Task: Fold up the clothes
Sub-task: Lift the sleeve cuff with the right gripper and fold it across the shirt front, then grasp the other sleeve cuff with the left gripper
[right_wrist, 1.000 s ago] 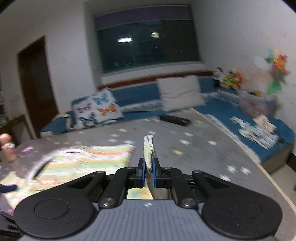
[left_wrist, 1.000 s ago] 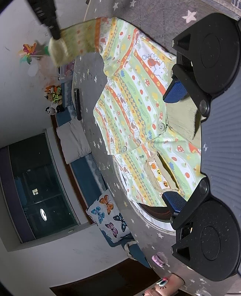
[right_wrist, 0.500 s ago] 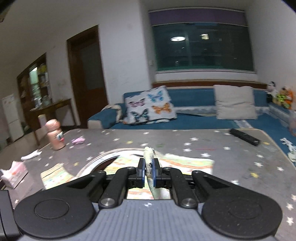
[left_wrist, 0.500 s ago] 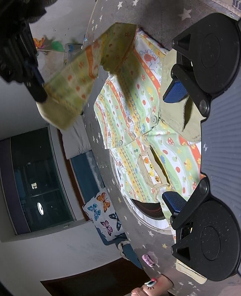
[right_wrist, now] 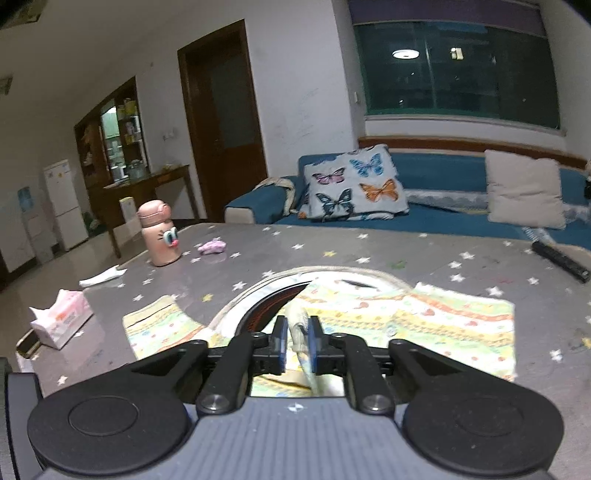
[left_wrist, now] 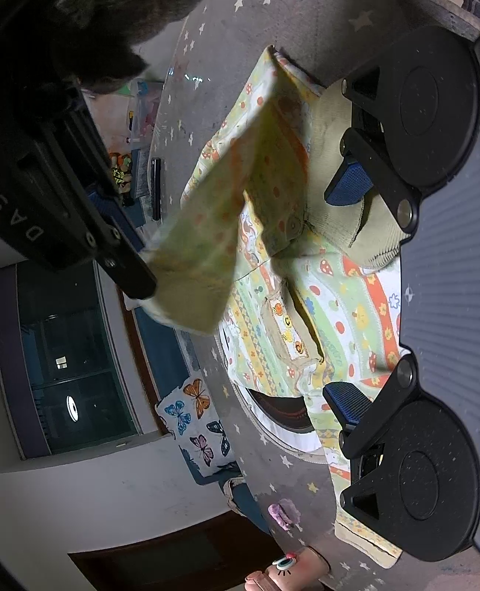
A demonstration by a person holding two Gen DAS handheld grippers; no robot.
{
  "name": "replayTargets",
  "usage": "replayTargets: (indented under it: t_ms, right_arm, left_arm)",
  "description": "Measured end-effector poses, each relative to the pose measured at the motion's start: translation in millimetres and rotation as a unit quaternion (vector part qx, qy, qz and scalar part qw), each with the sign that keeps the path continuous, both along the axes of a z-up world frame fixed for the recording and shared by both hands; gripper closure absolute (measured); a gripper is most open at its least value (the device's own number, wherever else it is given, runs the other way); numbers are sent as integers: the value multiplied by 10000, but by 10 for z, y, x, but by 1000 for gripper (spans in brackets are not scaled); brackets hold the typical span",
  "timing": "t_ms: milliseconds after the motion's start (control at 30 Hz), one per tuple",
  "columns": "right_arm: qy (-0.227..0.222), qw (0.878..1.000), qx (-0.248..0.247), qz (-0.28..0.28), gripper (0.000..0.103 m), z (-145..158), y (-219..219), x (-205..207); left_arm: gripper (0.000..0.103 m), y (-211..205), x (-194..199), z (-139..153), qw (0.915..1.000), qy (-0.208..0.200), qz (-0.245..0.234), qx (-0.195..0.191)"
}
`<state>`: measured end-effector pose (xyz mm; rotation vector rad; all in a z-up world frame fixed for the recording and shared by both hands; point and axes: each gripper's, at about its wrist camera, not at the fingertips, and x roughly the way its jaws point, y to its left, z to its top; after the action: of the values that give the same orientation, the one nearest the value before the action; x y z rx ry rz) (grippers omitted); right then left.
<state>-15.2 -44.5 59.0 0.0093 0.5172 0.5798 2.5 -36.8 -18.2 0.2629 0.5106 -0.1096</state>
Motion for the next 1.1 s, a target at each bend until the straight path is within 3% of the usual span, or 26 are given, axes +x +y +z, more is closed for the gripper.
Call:
replayTargets:
  t_ms: [233, 500, 767, 1100]
  right_arm:
    - [-41, 9999, -70, -90, 79, 11, -188, -105]
    - [585, 9949, -515, -638, 76, -410, -670, -135]
    - [1073, 9860, -634, -1104, 72, -810, -1049, -151]
    - [765, 9884, -839, -1004, 61, -757, -943, -128]
  left_arm:
    - [0, -5, -1, -5, 10000, 35, 36, 61]
    - [0, 17, 52, 14, 9999, 37, 95, 101]
    - [0, 40, 85, 23, 9996, 71, 226, 136]
    - [0, 261, 230, 69, 9973, 162, 720, -24]
